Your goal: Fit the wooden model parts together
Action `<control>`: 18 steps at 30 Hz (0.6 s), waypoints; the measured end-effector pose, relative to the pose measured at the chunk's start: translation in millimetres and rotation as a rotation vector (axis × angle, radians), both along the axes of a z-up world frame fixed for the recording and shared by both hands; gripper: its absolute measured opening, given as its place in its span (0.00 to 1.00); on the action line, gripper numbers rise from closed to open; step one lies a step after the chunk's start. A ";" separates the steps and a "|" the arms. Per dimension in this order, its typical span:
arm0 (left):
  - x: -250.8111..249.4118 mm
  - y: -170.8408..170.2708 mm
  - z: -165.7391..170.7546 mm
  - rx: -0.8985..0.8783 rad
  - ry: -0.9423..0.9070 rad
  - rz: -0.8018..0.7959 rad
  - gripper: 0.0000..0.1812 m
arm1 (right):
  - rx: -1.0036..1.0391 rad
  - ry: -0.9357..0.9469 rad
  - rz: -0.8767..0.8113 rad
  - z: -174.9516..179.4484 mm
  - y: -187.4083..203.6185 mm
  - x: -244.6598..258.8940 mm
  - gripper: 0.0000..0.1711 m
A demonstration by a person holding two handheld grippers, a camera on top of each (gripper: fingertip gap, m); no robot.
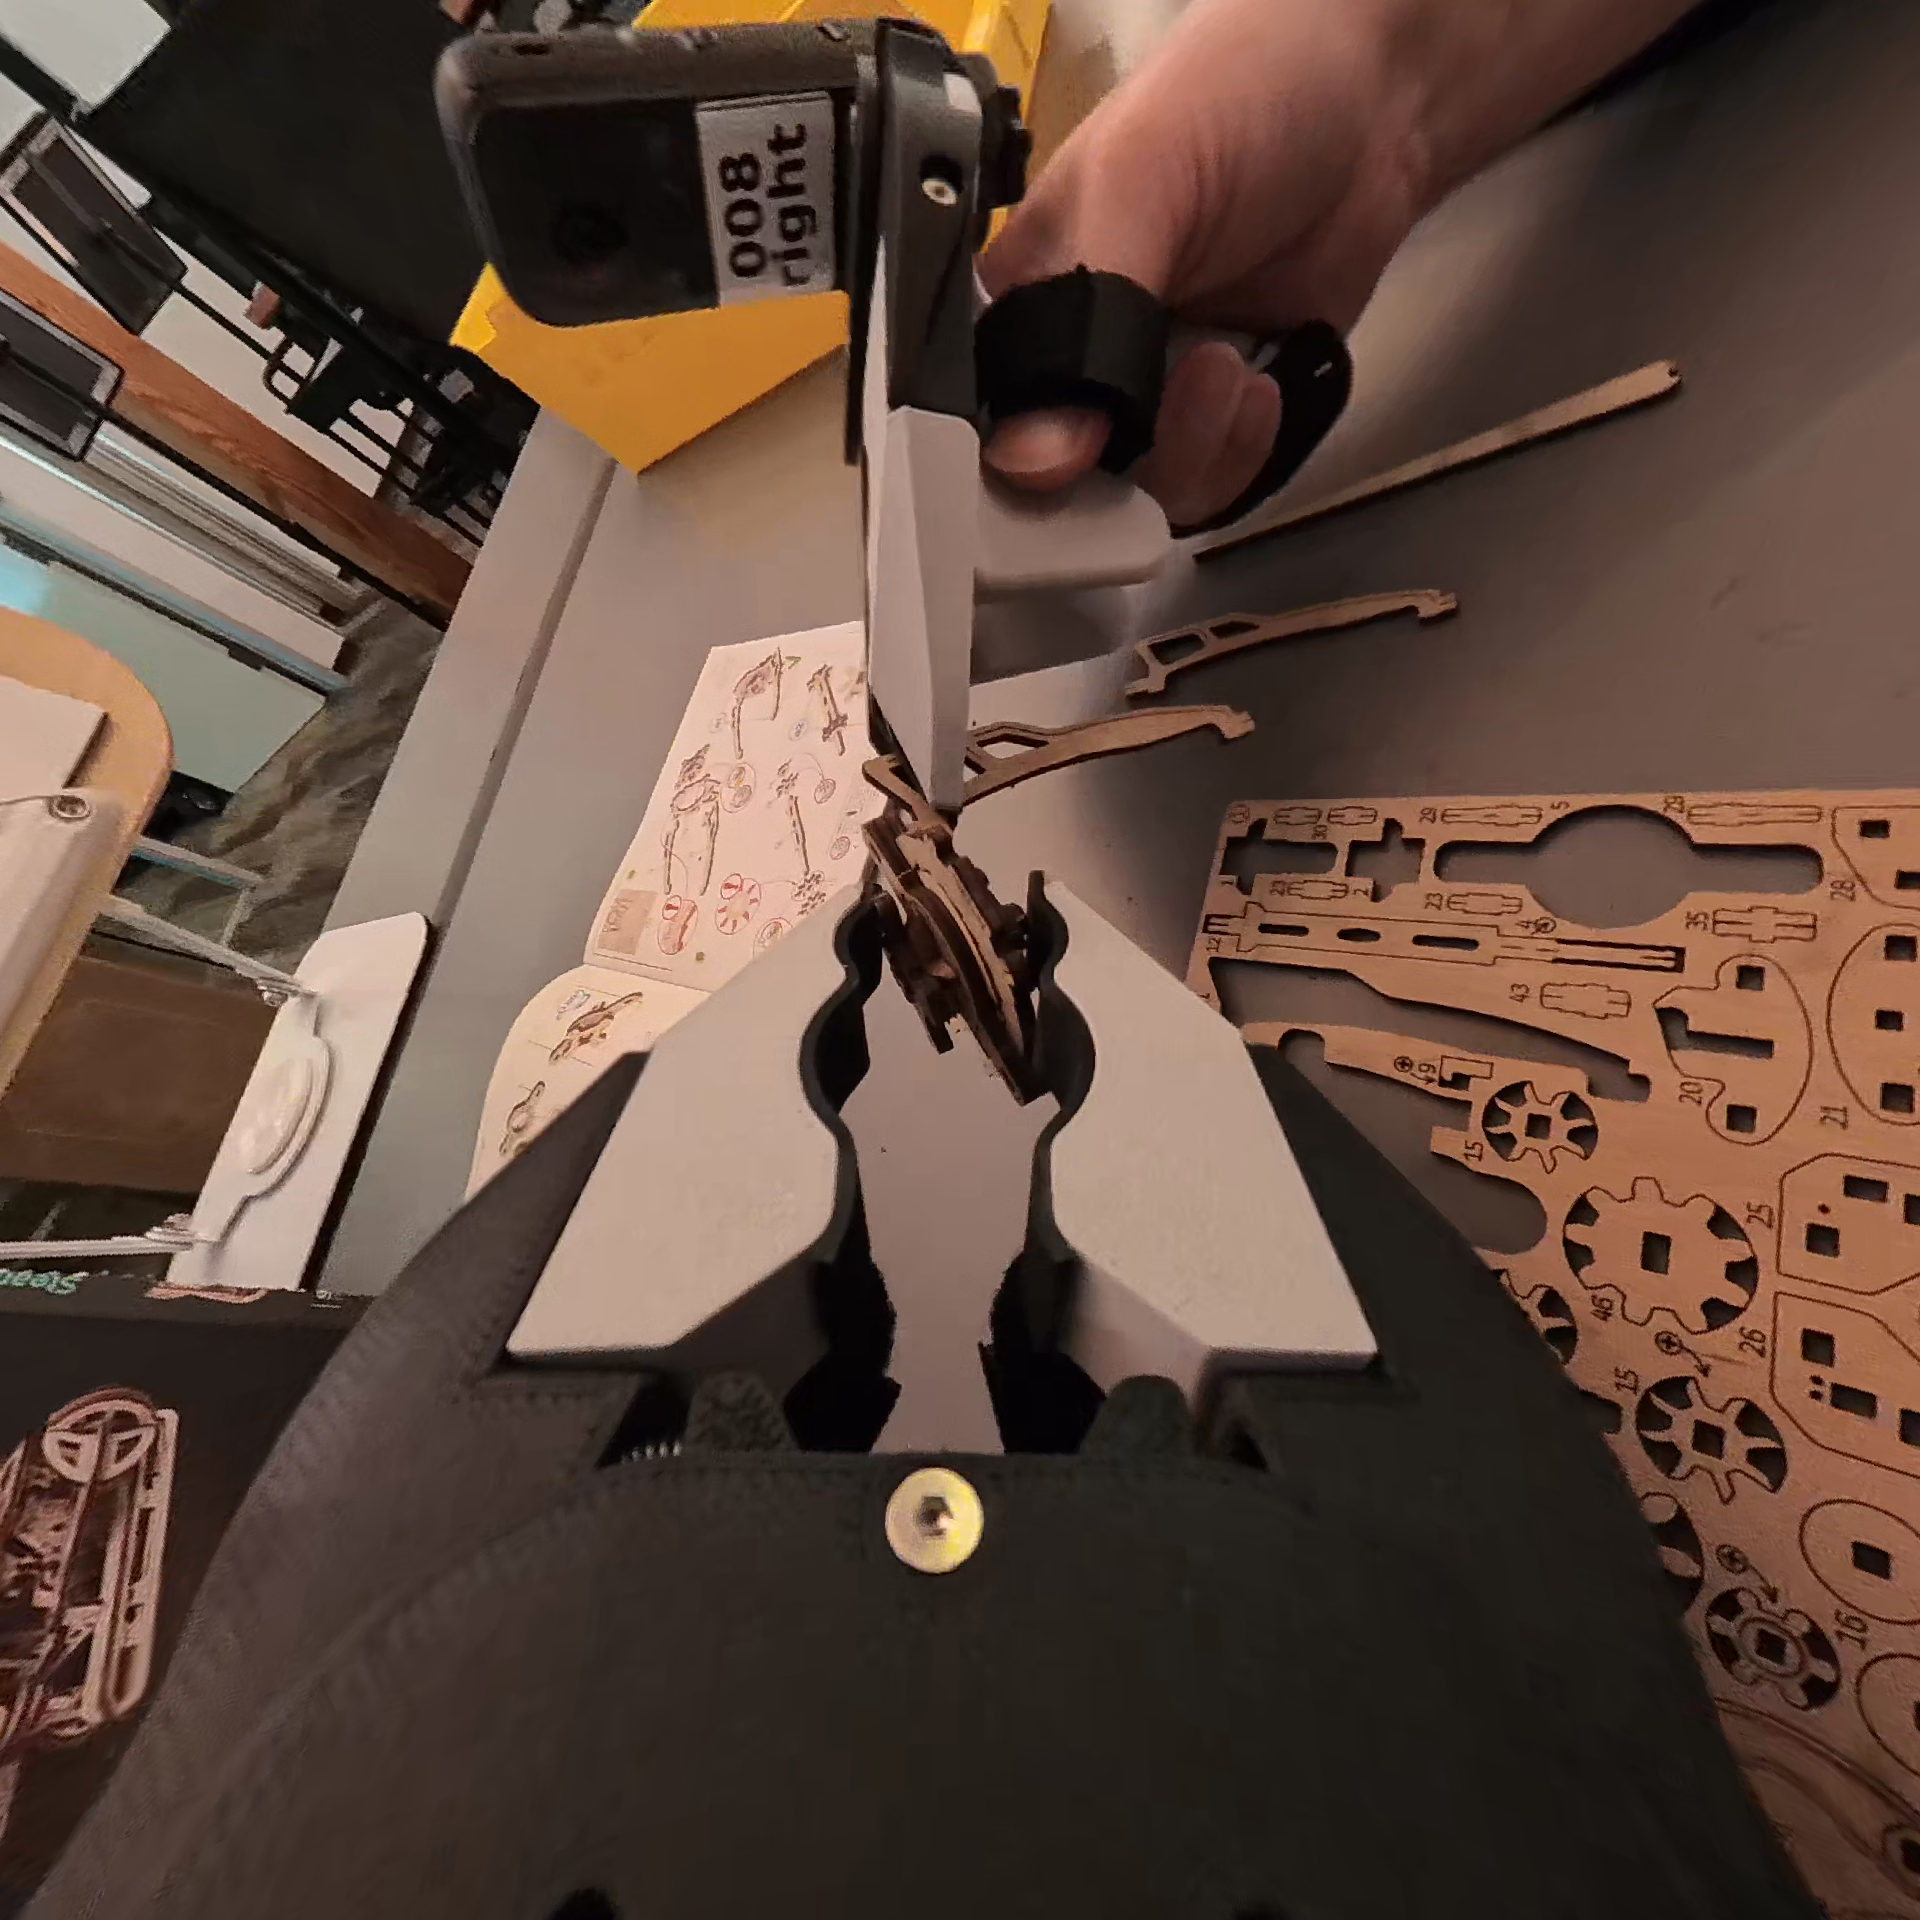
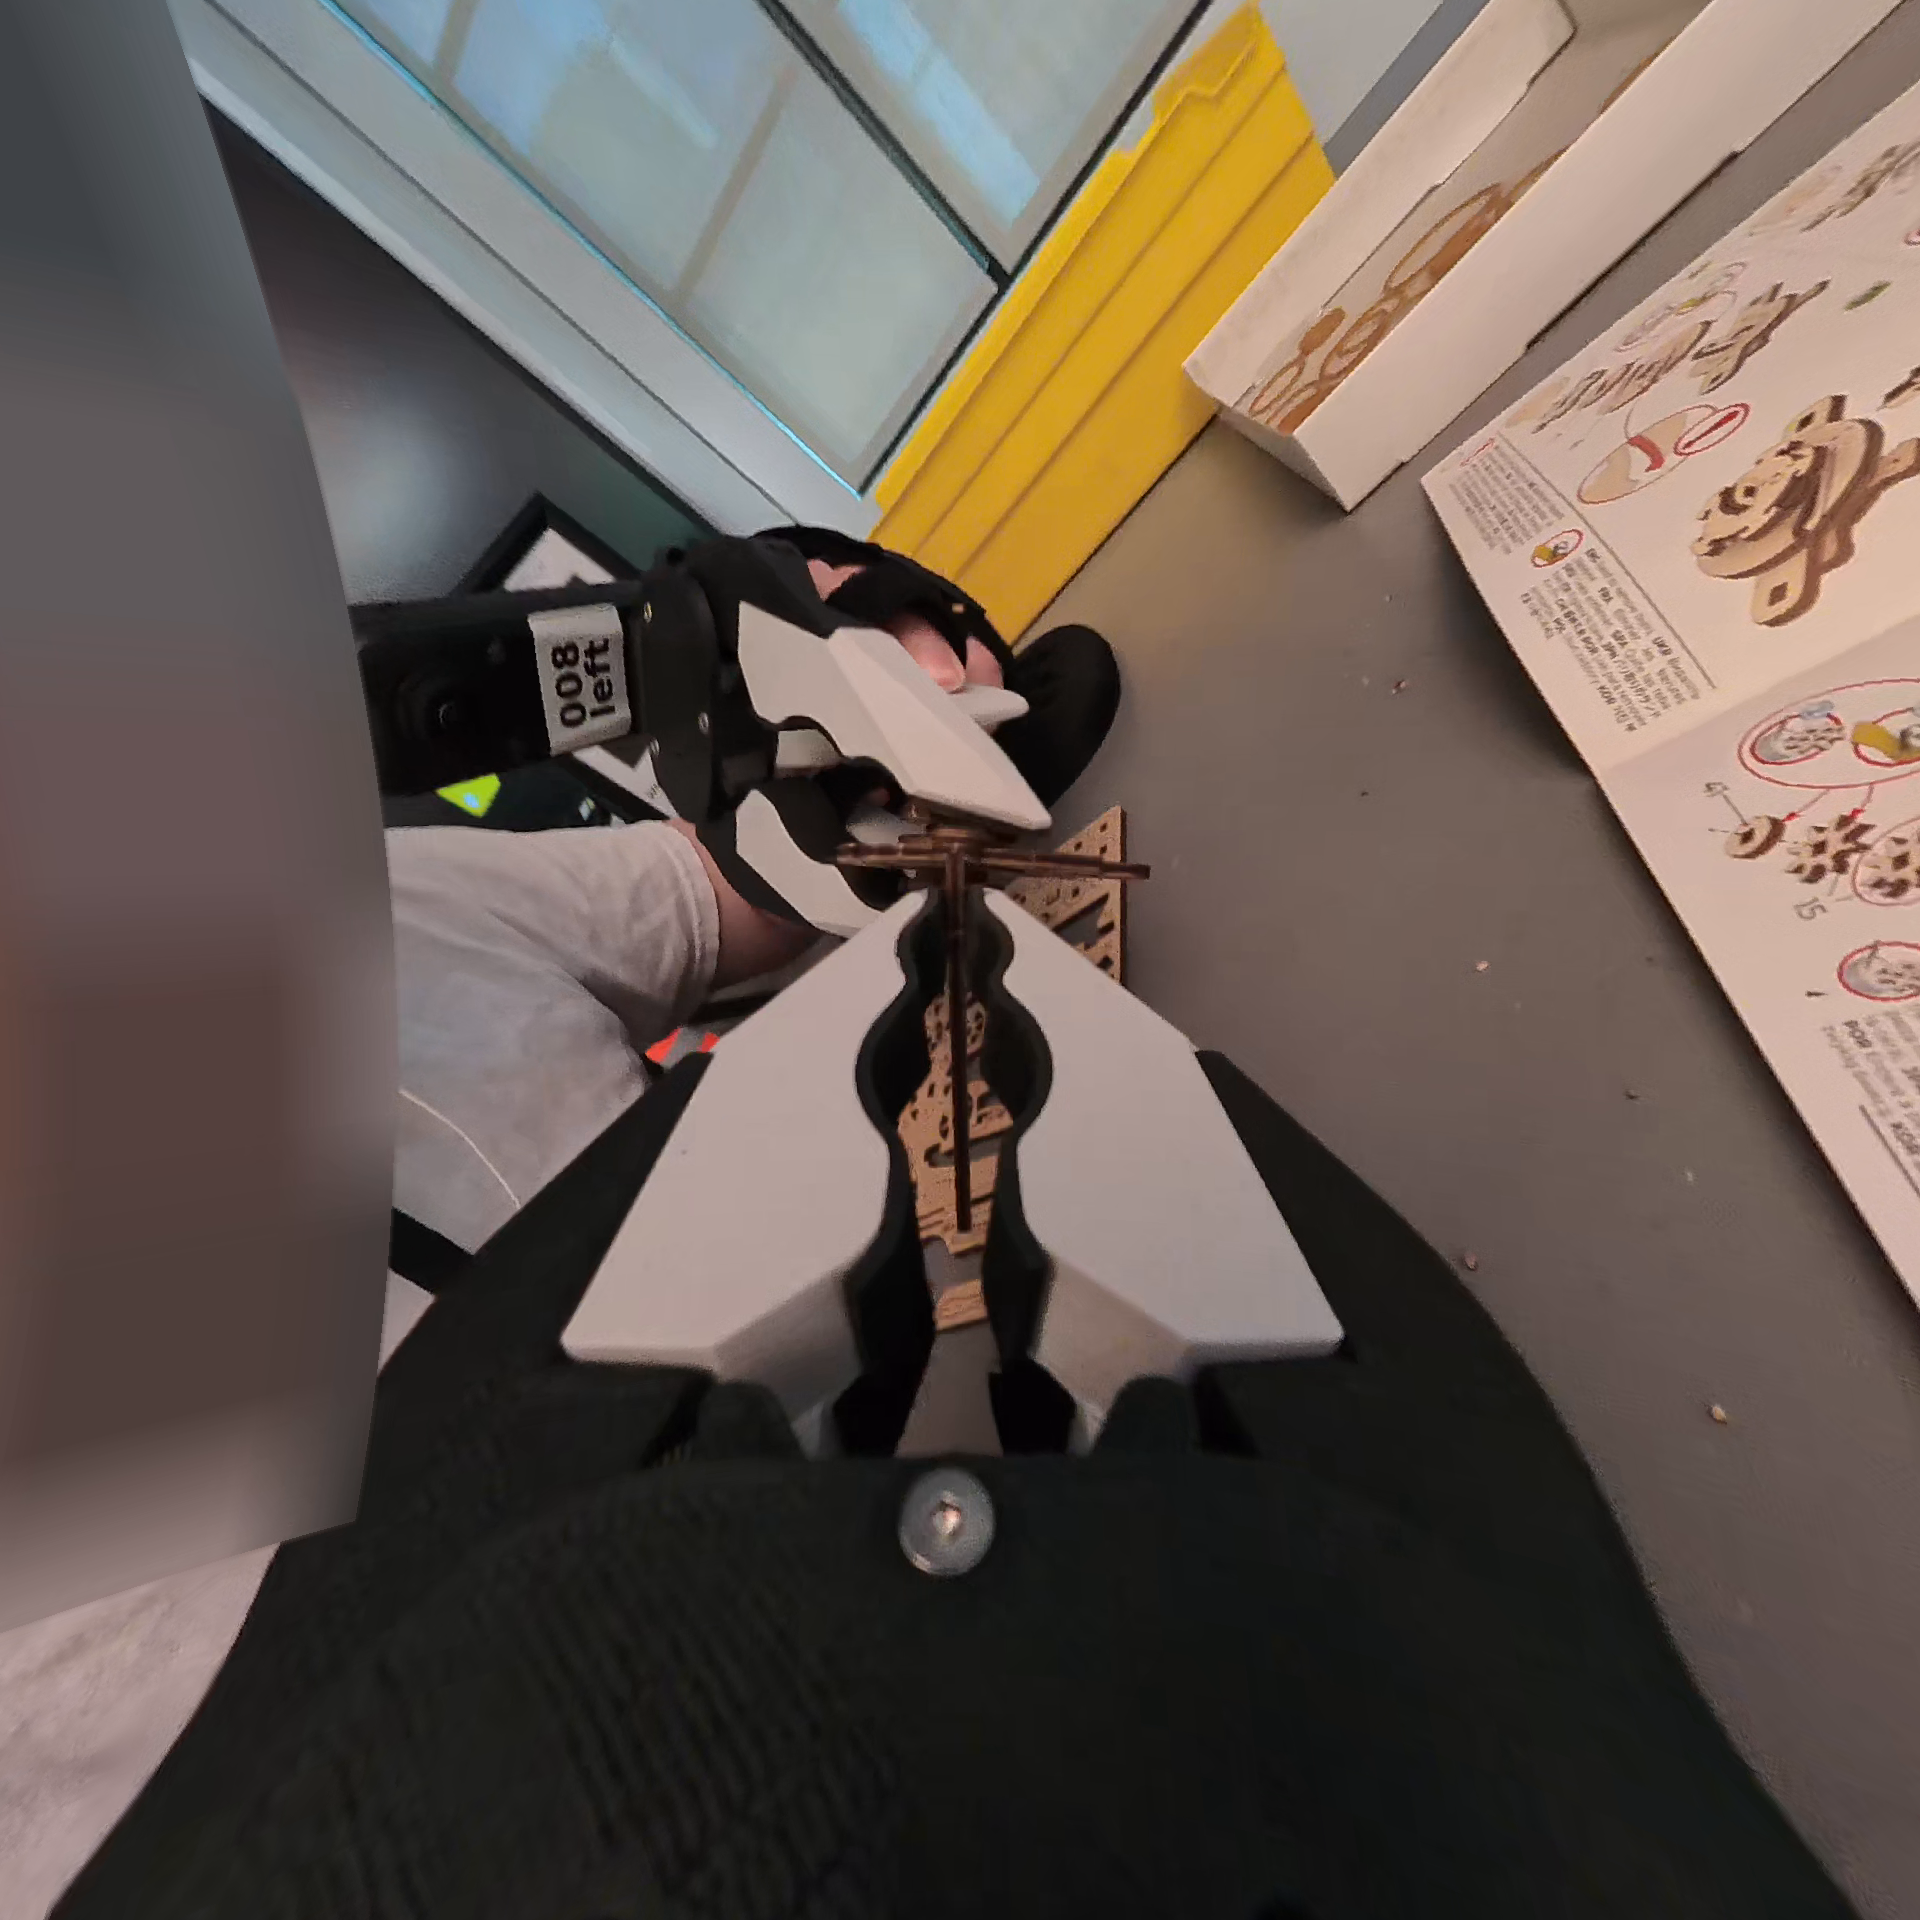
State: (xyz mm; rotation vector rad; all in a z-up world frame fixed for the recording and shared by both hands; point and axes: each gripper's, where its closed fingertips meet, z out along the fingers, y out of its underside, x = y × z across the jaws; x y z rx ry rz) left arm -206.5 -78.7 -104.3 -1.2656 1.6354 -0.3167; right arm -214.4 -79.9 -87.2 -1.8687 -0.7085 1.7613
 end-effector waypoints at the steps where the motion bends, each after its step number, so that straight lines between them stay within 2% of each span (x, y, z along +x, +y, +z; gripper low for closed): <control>1: 0.0 1.1 0.3 0.000 -0.004 0.007 0.14 | -0.022 0.015 -0.011 0.1 1.0 -0.2 0.00; 3: -0.2 1.5 -0.4 -0.002 -0.001 0.008 0.14 | -0.058 0.034 -0.011 -0.4 0.9 -0.2 0.00; 8: -0.8 -5.0 -9.2 0.025 0.059 -0.033 0.14 | 0.009 -0.074 0.052 -8.1 -6.2 0.0 0.00; 13: -1.2 -11.8 -14.7 0.014 0.100 -0.070 0.14 | -0.027 -0.122 0.109 -13.9 -12.9 0.4 0.00; 18: 0.6 -4.9 -9.5 -0.025 0.049 -0.026 0.14 | -0.180 -0.011 0.084 -8.6 -4.7 2.2 0.00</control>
